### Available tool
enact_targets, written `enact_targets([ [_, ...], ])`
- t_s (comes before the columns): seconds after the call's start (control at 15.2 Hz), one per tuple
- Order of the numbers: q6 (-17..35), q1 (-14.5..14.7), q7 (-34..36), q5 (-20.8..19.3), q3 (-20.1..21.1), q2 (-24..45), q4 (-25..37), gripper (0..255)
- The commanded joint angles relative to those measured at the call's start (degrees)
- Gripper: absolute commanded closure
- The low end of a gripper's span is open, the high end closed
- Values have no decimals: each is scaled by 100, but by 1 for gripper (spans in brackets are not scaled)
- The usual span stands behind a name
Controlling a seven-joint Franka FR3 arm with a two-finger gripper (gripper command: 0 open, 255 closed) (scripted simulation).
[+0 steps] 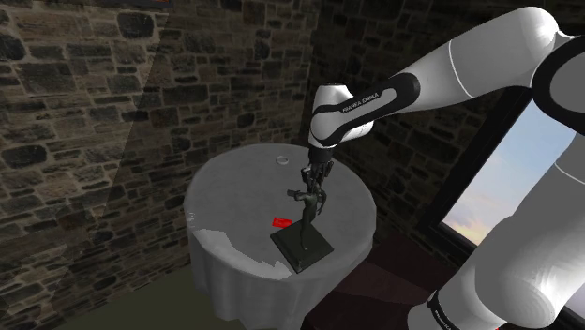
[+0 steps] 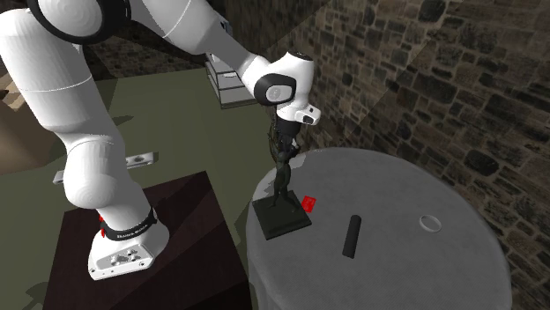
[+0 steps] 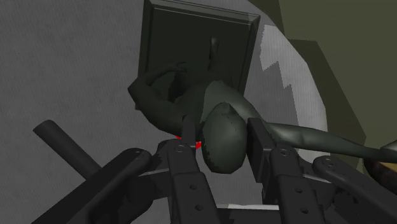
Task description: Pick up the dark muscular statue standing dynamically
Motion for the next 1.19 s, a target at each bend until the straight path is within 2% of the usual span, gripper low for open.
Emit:
enact_targets([
  [0.0, -1, 0, 0, 1, 0, 2, -2, 255],
  [0.26, -11, -1, -1, 0, -1, -4, 1, 255],
  [1.12, -1003, -6, 67, -51, -7, -559, 439, 255],
])
